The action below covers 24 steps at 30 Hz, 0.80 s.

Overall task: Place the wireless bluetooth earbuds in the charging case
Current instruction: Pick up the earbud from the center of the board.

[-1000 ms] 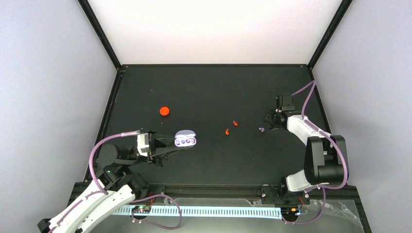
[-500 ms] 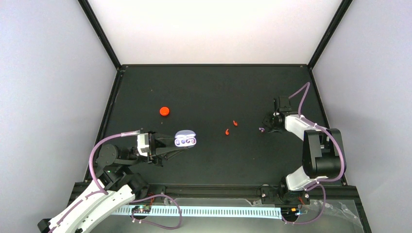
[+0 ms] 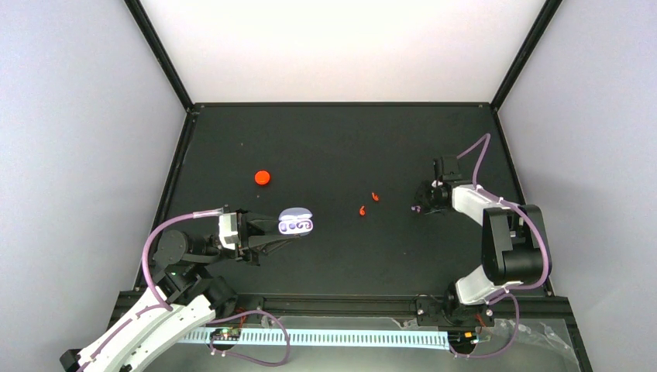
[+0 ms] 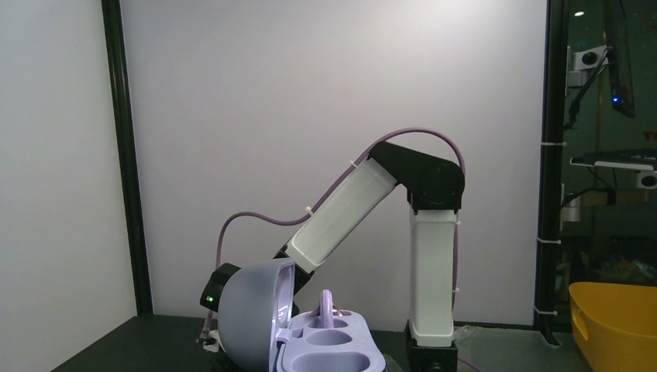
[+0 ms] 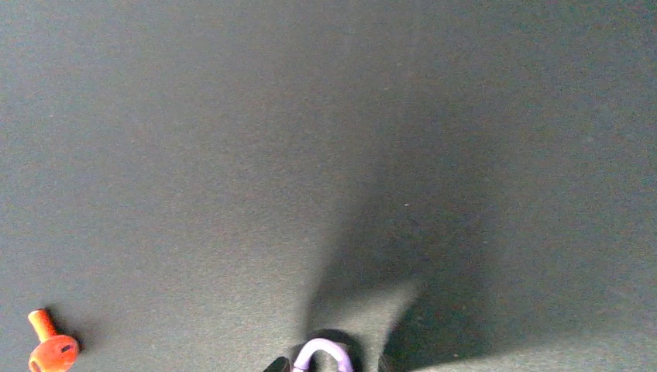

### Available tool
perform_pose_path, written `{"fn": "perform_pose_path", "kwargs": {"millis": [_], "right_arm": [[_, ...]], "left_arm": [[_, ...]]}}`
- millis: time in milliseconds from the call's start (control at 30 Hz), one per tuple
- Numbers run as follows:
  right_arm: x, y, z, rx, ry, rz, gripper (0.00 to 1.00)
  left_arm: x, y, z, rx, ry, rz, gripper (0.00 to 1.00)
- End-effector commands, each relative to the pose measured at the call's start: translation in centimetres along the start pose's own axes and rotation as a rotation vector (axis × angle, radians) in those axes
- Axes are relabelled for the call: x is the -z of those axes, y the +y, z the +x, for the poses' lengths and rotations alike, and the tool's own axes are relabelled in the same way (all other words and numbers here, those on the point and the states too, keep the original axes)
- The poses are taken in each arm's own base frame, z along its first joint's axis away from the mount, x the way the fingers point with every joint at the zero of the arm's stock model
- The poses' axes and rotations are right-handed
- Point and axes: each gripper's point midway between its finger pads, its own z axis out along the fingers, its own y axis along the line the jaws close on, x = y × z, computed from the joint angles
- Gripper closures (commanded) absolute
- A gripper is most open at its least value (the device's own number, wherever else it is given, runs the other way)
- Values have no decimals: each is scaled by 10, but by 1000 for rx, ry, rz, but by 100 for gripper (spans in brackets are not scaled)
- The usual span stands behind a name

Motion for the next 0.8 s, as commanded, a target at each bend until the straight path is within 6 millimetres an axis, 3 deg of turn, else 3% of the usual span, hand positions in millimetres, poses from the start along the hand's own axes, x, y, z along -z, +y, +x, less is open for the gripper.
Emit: {"fn": "perform_pose_path", "kwargs": {"millis": [0, 367, 767], "right_arm": [[-2, 10, 17, -21, 47, -53, 71], [3, 28, 34, -53, 75, -152, 69], [-7, 79, 40, 21, 125, -275, 66]], "left_arm": [[1, -3, 0, -1, -1, 12, 98], [0, -3, 0, 3, 1, 14, 98], [-1, -2, 2, 5, 5, 15, 98]]}}
